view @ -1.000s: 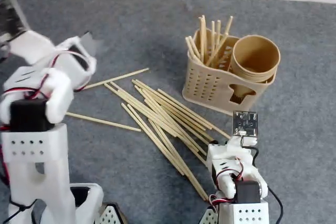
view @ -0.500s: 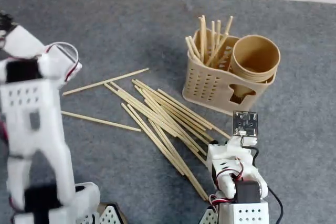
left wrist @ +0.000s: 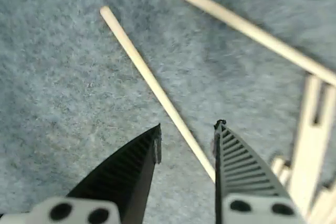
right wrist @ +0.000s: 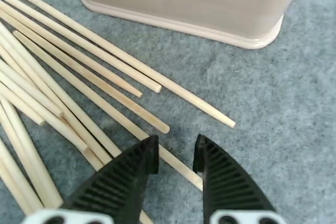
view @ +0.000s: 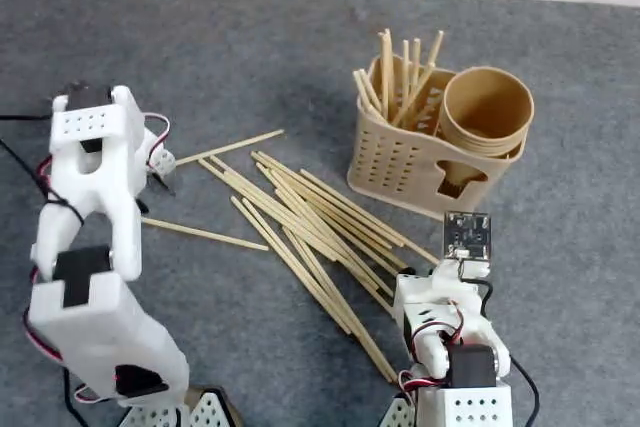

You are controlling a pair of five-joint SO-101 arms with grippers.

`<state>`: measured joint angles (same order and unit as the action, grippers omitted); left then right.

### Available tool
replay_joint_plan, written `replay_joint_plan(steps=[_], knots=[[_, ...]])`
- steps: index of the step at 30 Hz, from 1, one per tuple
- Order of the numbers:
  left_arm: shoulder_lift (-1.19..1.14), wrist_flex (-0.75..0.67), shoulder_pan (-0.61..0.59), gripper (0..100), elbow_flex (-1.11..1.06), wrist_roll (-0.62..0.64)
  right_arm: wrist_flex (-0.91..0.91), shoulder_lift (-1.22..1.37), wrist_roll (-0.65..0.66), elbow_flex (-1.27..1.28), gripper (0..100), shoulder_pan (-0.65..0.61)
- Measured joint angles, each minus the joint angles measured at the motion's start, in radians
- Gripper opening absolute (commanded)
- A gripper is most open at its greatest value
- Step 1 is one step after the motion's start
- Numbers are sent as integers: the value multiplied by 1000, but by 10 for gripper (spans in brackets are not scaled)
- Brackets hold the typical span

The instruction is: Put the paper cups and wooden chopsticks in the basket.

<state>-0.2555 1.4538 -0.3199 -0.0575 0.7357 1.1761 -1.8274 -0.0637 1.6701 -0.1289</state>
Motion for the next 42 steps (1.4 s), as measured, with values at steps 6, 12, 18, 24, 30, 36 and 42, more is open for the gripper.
replay_joint_plan(steps=[6,12,18,24,30,36,42], knots=[[-178,-6,0,110,9,0,0,0,0,0,123,0],[-324,0,8,8,152,2,0,0,0,0,123,0],[-430,55,11,5,276,6,0,0,0,0,123,0],[-453,137,11,5,338,3,0,0,0,0,123,0],[-462,236,6,5,381,-9,0,0,0,0,123,0],[-468,272,5,5,407,-54,0,0,0,0,123,3],[-316,275,3,5,376,-115,0,0,0,0,123,3]])
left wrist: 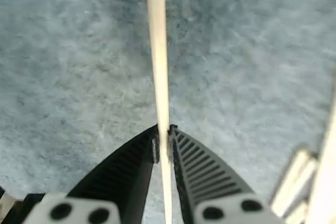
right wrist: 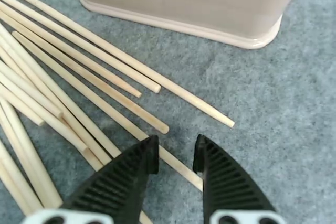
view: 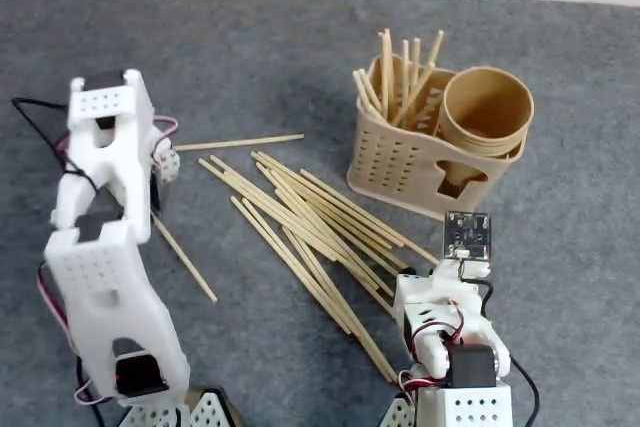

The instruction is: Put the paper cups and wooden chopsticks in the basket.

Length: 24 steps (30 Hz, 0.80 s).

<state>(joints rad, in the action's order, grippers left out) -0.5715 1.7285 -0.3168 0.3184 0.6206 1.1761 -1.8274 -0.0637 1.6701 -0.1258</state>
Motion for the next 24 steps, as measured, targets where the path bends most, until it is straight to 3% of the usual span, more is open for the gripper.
replay_joint_plan(steps=[13,24], knots=[[430,8,153,5,-26,-6,0,0,0,0,123,0],[588,11,334,5,-26,-6,0,0,0,0,123,0]])
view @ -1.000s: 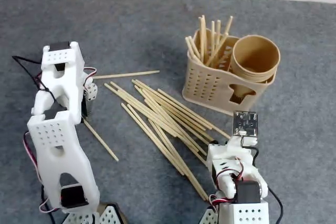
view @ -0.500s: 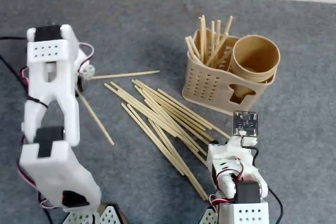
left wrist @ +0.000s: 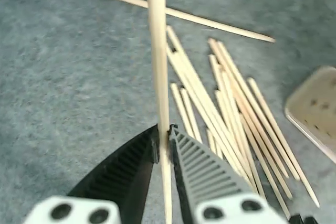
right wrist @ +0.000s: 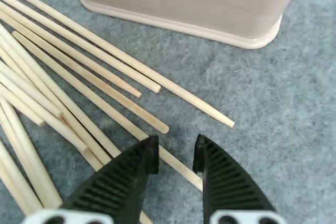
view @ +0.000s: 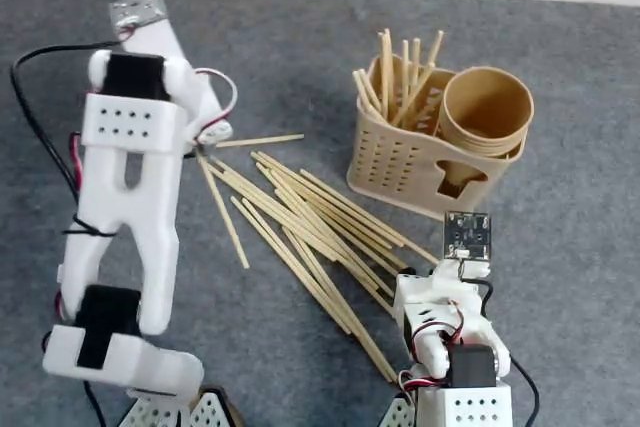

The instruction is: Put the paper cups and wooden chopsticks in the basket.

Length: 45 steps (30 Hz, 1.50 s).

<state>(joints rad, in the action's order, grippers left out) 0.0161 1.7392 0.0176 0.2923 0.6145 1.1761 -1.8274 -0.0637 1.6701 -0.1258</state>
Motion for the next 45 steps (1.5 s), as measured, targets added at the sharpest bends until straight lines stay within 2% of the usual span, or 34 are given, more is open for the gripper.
replay_joint_plan(steps=[7,18,25,38,45], knots=[[115,-43,138,5,0,0,0,0,0,0,123,0],[213,-387,233,5,0,-2,0,0,0,0,123,0],[215,-609,325,5,0,-144,0,0,0,0,123,0],[215,-956,482,5,-2,-290,0,0,0,0,123,0],[175,-1115,554,5,-144,-399,0,0,0,0,123,0]])
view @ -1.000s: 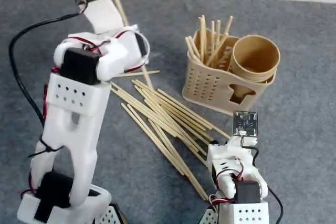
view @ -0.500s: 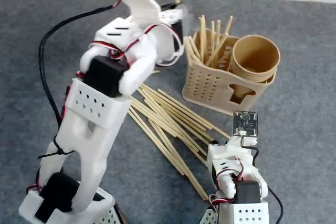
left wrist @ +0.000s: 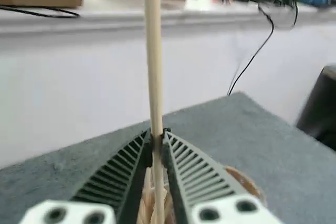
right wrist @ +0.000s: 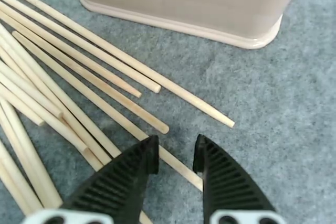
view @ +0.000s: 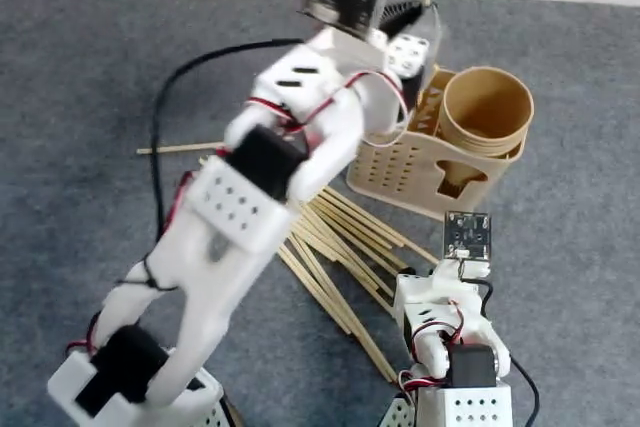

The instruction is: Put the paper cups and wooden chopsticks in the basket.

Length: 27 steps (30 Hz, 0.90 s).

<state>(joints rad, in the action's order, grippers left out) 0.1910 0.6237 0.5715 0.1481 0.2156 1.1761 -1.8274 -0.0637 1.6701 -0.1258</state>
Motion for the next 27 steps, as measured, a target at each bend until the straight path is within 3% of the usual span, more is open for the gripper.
replay_joint_plan(steps=[4,7,11,18,27], knots=[[-43,-75,-3,36,-81,-48,0,0,0,0,123,0],[-46,-86,-5,114,-100,-101,0,0,0,0,123,0],[-46,-64,0,122,-100,-117,0,0,0,0,123,0],[-46,91,-11,123,-41,-117,-3,0,0,0,123,9],[-46,422,-163,127,212,-118,-44,0,0,0,123,54]])
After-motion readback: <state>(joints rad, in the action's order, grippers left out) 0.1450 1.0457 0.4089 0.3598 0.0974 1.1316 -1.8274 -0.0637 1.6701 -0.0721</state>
